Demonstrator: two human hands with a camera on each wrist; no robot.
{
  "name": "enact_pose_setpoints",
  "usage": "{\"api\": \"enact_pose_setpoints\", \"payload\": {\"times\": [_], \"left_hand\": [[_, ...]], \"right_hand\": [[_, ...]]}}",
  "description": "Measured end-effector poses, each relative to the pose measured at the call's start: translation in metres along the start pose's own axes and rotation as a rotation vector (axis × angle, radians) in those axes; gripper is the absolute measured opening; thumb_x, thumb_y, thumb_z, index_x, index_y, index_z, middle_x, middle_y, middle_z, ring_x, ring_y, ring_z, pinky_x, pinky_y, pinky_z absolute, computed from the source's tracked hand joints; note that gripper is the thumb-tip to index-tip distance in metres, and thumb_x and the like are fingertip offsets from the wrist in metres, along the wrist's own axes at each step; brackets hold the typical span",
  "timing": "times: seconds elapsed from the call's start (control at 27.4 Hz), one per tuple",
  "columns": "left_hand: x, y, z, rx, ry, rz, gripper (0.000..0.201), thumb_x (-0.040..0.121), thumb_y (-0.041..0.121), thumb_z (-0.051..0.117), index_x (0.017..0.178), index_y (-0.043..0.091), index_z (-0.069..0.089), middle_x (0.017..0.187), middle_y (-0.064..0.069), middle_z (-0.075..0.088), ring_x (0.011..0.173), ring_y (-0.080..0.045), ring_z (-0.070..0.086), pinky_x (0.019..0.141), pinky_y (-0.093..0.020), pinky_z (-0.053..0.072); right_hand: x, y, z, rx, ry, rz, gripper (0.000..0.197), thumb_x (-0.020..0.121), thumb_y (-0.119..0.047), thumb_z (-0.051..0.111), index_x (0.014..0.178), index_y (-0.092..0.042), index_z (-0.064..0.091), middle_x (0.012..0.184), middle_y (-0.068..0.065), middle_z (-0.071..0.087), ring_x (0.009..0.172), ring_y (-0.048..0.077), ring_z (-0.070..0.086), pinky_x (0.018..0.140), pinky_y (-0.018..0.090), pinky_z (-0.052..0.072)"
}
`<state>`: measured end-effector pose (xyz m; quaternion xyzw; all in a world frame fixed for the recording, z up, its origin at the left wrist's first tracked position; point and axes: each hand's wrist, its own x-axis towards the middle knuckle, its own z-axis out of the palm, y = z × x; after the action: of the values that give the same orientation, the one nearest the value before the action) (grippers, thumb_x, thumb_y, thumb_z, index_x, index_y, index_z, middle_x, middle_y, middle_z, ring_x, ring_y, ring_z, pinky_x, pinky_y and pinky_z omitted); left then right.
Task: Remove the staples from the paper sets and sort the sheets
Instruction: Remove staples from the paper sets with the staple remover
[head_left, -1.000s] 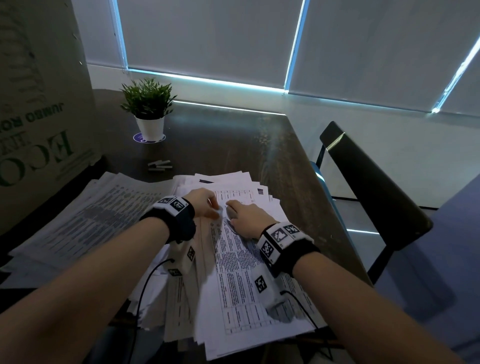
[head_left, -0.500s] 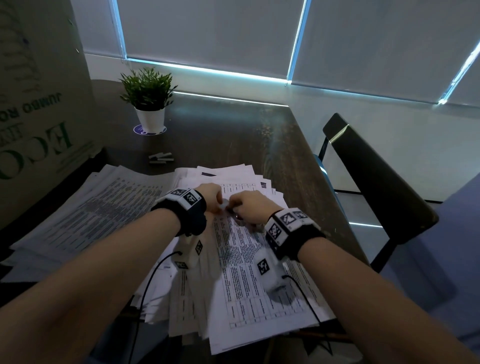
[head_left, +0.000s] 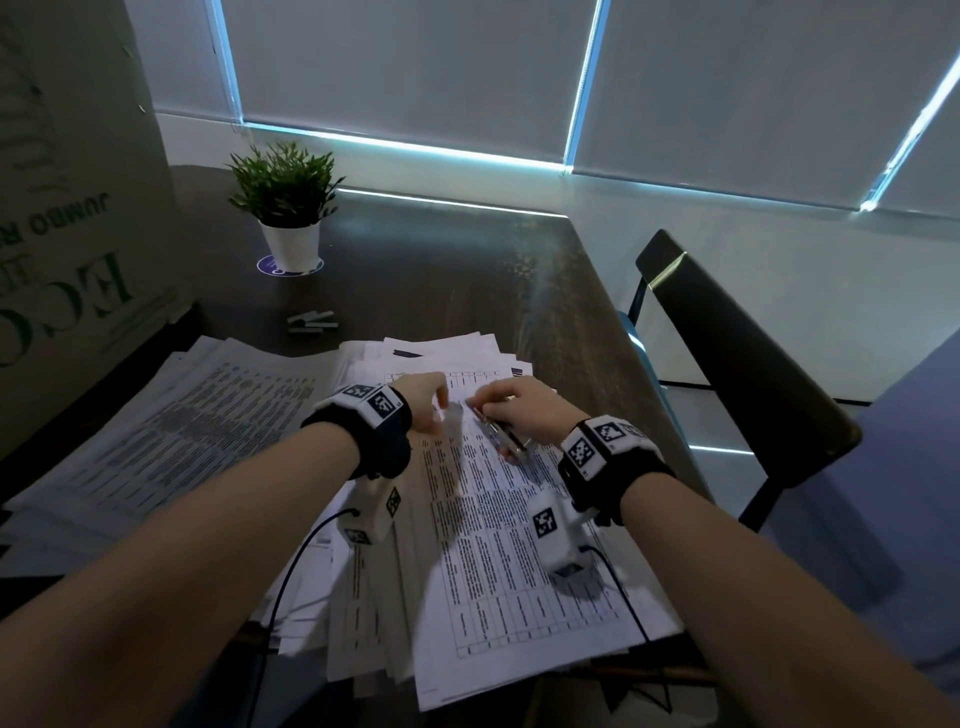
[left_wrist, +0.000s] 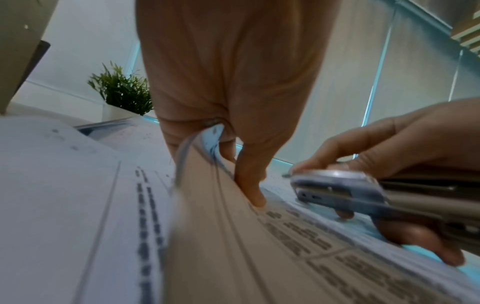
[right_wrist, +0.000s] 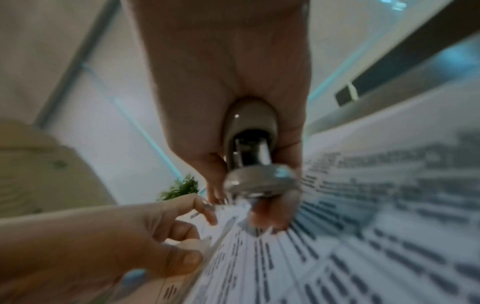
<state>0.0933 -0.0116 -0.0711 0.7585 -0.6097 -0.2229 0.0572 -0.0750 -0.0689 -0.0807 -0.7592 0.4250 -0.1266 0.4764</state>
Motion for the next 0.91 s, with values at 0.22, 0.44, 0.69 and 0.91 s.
{"api": "enact_pose_setpoints", "payload": {"times": [0.22,0.44,0.69,0.91], "left_hand": [[-0.007,-0.001,0.001,-0.042,-0.008,0.030,0.032,0.091,0.035,0.061,0.117,0.019,0.056,0.128,-0.005,0.055,0.112,-0.023,0.053,0.089,-0.034,0.043],[-0.007,-0.004,0.005,-0.073,-0.005,0.015,0.040,0.084,0.034,0.069,0.119,0.021,0.054,0.126,-0.006,0.055,0.112,-0.023,0.051,0.089,-0.033,0.041],[-0.001,-0.001,0.004,0.054,-0.021,0.027,0.039,0.084,0.031,0.069,0.118,0.020,0.054,0.127,-0.005,0.056,0.113,-0.023,0.051,0.091,-0.033,0.043],[-0.002,0.002,0.004,0.097,-0.008,0.034,0.039,0.086,0.031,0.068,0.119,0.017,0.054,0.126,-0.006,0.056,0.113,-0.023,0.051,0.087,-0.031,0.041]], "right_hand": [[-0.001,-0.014,0.006,-0.733,-0.022,-0.105,0.023,0.094,-0.018,0.057,0.105,-0.026,0.076,0.105,-0.003,0.072,0.098,0.016,0.063,0.090,0.034,0.053],[-0.001,-0.012,0.014,-0.750,0.030,-0.153,0.024,0.096,-0.021,0.057,0.112,-0.021,0.075,0.113,0.002,0.071,0.102,0.021,0.063,0.092,0.036,0.051],[0.005,-0.009,0.028,-0.769,0.122,-0.155,0.024,0.097,-0.019,0.057,0.113,-0.025,0.074,0.109,-0.001,0.070,0.092,0.019,0.064,0.073,0.029,0.047],[0.005,-0.010,0.022,-0.645,0.081,-0.105,0.024,0.096,-0.015,0.055,0.108,-0.021,0.075,0.100,0.002,0.071,0.083,0.016,0.062,0.065,0.024,0.045]]}}
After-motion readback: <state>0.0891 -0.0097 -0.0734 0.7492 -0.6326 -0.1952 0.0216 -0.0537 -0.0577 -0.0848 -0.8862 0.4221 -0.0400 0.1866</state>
